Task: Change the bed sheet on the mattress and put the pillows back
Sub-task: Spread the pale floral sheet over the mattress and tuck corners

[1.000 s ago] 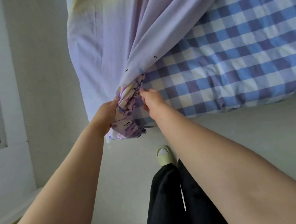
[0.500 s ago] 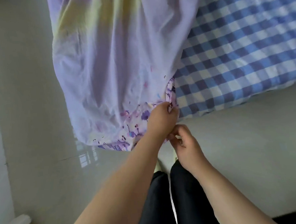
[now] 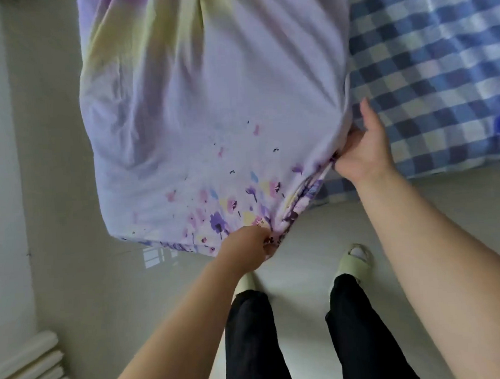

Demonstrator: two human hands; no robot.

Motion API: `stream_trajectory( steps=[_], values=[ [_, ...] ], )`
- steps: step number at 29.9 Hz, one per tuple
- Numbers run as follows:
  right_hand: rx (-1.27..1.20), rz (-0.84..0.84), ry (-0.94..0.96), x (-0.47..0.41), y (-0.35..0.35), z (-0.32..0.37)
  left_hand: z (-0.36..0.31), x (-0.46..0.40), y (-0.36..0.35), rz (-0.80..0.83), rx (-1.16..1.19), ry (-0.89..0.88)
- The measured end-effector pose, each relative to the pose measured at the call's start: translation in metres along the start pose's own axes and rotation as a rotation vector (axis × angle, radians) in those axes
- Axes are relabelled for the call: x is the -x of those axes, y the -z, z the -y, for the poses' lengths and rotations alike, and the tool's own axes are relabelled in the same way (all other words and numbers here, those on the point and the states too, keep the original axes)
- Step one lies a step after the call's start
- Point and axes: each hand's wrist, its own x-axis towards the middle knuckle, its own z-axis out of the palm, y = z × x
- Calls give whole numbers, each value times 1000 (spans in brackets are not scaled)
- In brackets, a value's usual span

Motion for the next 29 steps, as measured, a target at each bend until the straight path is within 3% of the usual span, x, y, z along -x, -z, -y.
stream_trajectory(
  steps=[3,5,9,11,16,18,20,23,26,29],
  values=[
    [2,86,-15,35,55,34,-23,-15,-26,51,-153,110],
    [130,40,-102,47,99,36,-35,-24,-45,69,-247,178],
    [655,-459,-159,37,191,27,-50,-34,-72,176,-341,283],
    [792,-541,-157,19,221,28,-65,-40,-73,90,-214,289],
    [1286,-354,-233,-6,218,40,-118,-72,-45,-497,95,38],
    [1260,-293,-96,-7,207,50,-139,-93,-28,-485,219,29],
    [1147,-335,55,-20,195,63,-160,-113,-16,-392,301,17],
    [1108,-307,-22,-43,183,77,-197,-129,-5,-384,450,-64],
    [1111,-75,-175,-44,167,75,-225,-138,2,-408,475,-108],
    [1185,61,26,-34,148,66,-233,-154,20,-375,557,53]
  ],
)
